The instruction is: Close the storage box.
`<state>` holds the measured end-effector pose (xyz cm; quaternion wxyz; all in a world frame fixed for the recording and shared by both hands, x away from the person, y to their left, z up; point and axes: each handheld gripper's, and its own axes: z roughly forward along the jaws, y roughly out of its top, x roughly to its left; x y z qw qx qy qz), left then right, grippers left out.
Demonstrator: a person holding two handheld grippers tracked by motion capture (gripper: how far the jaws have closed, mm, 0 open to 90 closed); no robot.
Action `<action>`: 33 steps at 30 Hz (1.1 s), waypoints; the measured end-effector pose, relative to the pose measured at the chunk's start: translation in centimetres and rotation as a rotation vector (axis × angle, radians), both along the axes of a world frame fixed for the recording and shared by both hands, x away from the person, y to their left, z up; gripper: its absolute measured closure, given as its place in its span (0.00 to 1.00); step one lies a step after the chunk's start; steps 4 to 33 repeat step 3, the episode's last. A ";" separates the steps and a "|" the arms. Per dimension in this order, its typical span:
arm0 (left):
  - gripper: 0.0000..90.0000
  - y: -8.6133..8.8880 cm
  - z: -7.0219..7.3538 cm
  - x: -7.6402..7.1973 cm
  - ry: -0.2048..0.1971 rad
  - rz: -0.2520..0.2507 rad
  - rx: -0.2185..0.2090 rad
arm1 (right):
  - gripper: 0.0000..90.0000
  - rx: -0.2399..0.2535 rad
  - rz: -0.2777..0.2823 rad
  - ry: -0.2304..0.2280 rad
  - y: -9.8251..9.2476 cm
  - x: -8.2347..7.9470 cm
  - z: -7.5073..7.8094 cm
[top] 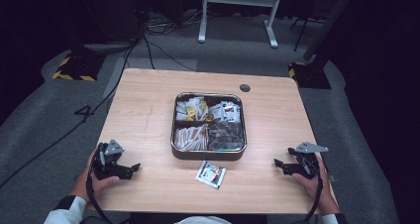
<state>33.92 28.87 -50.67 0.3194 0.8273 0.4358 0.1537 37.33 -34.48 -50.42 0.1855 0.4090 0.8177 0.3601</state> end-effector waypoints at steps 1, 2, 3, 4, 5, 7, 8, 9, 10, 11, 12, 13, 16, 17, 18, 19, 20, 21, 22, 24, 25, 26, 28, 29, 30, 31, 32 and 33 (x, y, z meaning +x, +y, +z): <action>0.00 0.0 0.0 0.0 0.001 0.001 -0.001 | 0.22 0.000 0.000 0.000 0.0 0.0 0.0; 0.00 0.0 0.0 0.0 -0.001 0.002 0.000 | 0.22 0.000 0.000 0.000 0.0 0.0 0.0; 0.00 0.0 0.0 0.0 -0.001 0.003 0.000 | 0.22 0.000 0.001 0.000 0.0 0.0 0.0; 0.00 0.0 0.0 0.0 -0.001 0.003 0.000 | 0.22 0.000 0.001 0.000 0.0 0.0 0.0; 0.00 0.0 0.0 0.0 -0.001 0.003 0.000 | 0.22 0.000 0.001 0.000 0.0 0.0 0.0; 0.00 0.0 0.0 0.0 -0.001 0.003 0.000 | 0.22 0.000 0.001 0.000 0.0 0.0 0.0; 0.00 0.0 0.0 0.0 -0.001 0.003 0.000 | 0.22 0.000 0.001 0.000 0.0 0.0 0.0; 0.00 0.0 0.0 0.0 -0.001 0.003 0.000 | 0.22 0.000 0.001 0.000 0.0 0.0 0.0; 0.00 0.0 0.0 0.0 -0.001 0.003 0.000 | 0.22 0.000 0.001 0.000 0.0 0.0 0.0; 0.00 0.0 0.0 0.0 -0.001 0.003 0.000 | 0.22 0.000 0.001 0.000 0.0 0.0 0.0; 0.00 0.0 0.0 0.0 -0.001 0.003 0.000 | 0.22 0.000 0.001 0.000 0.0 0.0 0.0; 0.00 0.0 0.0 0.0 -0.001 0.003 0.000 | 0.22 0.000 0.001 0.000 0.0 0.0 0.0; 0.00 0.0 0.0 0.0 -0.001 0.003 0.000 | 0.22 0.000 0.001 0.000 0.0 0.0 0.0; 0.00 0.0 0.0 0.0 -0.001 0.003 0.000 | 0.22 0.000 0.001 0.000 0.0 0.0 0.0; 0.00 0.0 0.0 0.0 -0.001 0.003 0.000 | 0.22 0.000 0.001 0.000 0.0 0.0 0.0; 0.00 0.0 0.0 0.0 -0.001 0.003 0.000 | 0.22 0.000 0.001 0.000 0.0 0.0 0.0; 0.00 0.0 0.0 0.0 -0.001 0.003 0.000 | 0.22 0.000 0.001 0.000 0.0 0.0 0.0; 0.00 0.0 0.0 0.0 -0.001 0.003 0.000 | 0.22 0.000 0.001 0.000 0.0 0.0 0.0; 0.00 0.0 0.0 0.0 -0.001 0.003 0.000 | 0.22 0.000 0.001 0.000 0.0 0.0 0.0; 0.00 0.0 0.0 0.0 -0.001 0.003 0.000 | 0.22 0.000 0.001 0.000 0.0 0.0 0.0; 0.00 0.0 0.0 0.0 -0.001 0.003 0.000 | 0.22 0.000 0.001 0.000 0.0 0.0 0.0; 0.00 0.0 0.0 0.0 -0.001 0.003 0.000 | 0.22 0.000 0.001 0.000 0.0 0.0 0.0; 0.00 0.0 0.0 0.0 -0.001 0.003 0.000 | 0.22 0.000 0.001 0.000 0.0 0.0 0.0; 0.00 0.0 0.0 0.0 -0.001 0.003 0.000 | 0.22 0.000 0.001 0.000 0.0 0.0 0.0; 0.00 0.0 0.0 0.0 -0.001 0.003 0.000 | 0.22 0.000 0.001 0.000 0.0 0.0 0.0; 0.00 0.0 0.0 0.0 -0.001 0.003 0.000 | 0.22 0.000 0.001 0.000 0.0 0.0 0.0; 0.00 0.0 0.0 0.0 -0.001 0.003 0.000 | 0.22 0.000 0.001 0.000 0.0 0.0 0.0; 0.00 0.0 0.0 0.0 -0.001 0.003 0.000 | 0.22 0.000 0.001 0.000 0.0 0.0 0.0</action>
